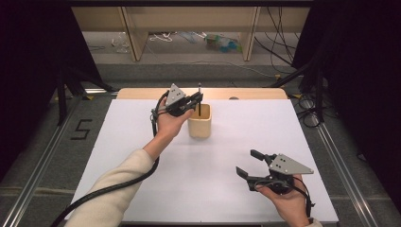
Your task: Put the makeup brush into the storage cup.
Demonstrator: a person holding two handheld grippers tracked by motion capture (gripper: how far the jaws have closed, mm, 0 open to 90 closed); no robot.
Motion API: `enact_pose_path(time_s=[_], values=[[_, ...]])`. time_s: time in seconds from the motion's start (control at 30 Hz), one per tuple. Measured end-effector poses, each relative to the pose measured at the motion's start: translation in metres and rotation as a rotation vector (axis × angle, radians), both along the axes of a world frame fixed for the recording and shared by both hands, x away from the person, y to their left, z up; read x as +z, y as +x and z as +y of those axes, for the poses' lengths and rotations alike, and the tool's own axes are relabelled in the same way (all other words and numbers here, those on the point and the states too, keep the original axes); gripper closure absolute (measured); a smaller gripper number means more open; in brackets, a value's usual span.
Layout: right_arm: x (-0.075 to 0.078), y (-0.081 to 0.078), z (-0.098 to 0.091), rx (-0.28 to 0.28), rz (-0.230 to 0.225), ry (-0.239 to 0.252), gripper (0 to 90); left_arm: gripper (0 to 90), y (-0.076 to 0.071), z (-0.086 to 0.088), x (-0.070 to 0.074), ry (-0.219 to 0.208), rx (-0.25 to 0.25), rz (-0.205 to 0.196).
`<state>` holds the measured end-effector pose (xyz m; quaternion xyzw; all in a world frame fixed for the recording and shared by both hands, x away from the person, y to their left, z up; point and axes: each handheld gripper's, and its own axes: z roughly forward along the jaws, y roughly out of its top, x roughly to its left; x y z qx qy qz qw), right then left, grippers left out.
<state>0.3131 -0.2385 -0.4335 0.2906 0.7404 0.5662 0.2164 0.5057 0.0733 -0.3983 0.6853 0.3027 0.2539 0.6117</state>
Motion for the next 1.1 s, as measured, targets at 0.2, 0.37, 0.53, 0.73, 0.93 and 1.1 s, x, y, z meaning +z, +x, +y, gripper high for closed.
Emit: enact_pose_path(time_s=[0.2, 0.37, 0.53, 0.73, 0.93, 1.1], values=[[0.000, 0.000, 0.000, 0.000, 0.001, 0.000, 23.0, 83.0, 0.000, 0.000, -0.002, 0.003, 0.000, 0.005], [0.000, 0.000, 0.000, 0.000, 0.001, 0.000, 23.0, 83.0, 0.000, 0.000, -0.005, 0.003, 0.001, 0.009], [0.000, -0.001, 0.001, 0.002, 0.030, 0.010, 23.0, 83.0, -0.001, 0.000, -0.008, 0.008, 0.000, 0.013], [-0.001, -0.001, 0.001, 0.008, 0.032, 0.018, 23.0, 82.9, -0.001, 0.000, -0.011, 0.007, 0.003, 0.025], [-0.001, -0.001, 0.002, 0.008, 0.034, 0.023, 23.0, 82.9, -0.002, -0.001, -0.013, 0.007, 0.000, 0.026], [-0.001, -0.001, 0.002, 0.008, 0.030, 0.026, 23.0, 82.9, -0.002, -0.001, -0.016, 0.019, -0.002, 0.028]])
